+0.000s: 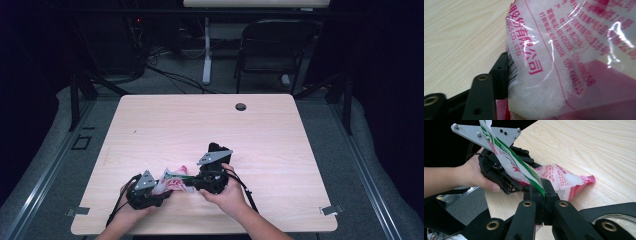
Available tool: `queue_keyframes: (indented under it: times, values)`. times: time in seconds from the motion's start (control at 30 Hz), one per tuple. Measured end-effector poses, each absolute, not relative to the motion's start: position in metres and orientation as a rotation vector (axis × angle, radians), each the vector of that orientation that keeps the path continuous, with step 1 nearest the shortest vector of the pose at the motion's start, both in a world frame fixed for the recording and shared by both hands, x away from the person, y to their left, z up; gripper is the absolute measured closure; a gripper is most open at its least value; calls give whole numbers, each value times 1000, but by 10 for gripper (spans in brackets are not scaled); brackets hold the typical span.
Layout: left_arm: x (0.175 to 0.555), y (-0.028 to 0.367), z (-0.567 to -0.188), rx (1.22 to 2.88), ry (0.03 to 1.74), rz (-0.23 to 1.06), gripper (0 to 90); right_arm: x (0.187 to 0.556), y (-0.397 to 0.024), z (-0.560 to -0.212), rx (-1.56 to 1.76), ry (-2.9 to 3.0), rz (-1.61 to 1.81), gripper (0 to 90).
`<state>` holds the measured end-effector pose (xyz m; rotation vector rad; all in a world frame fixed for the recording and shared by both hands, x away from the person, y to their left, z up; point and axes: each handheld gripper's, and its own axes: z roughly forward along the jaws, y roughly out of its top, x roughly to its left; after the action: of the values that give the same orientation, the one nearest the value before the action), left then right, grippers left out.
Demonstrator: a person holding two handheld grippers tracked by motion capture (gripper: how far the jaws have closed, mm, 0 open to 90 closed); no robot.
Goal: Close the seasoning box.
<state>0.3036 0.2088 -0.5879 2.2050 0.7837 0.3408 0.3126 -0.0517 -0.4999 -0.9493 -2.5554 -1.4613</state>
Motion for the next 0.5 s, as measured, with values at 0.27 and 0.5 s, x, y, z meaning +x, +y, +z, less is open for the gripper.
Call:
queue_keyframes:
  times: [0.27,0.5]
  values:
    - [301,206,-586,2214,784,372,524,313,-51,-500,-950,-2552,-1465,900]
    - [299,205,-582,2224,785,398,563,313,-53,-499,-948,-2550,-1472,900]
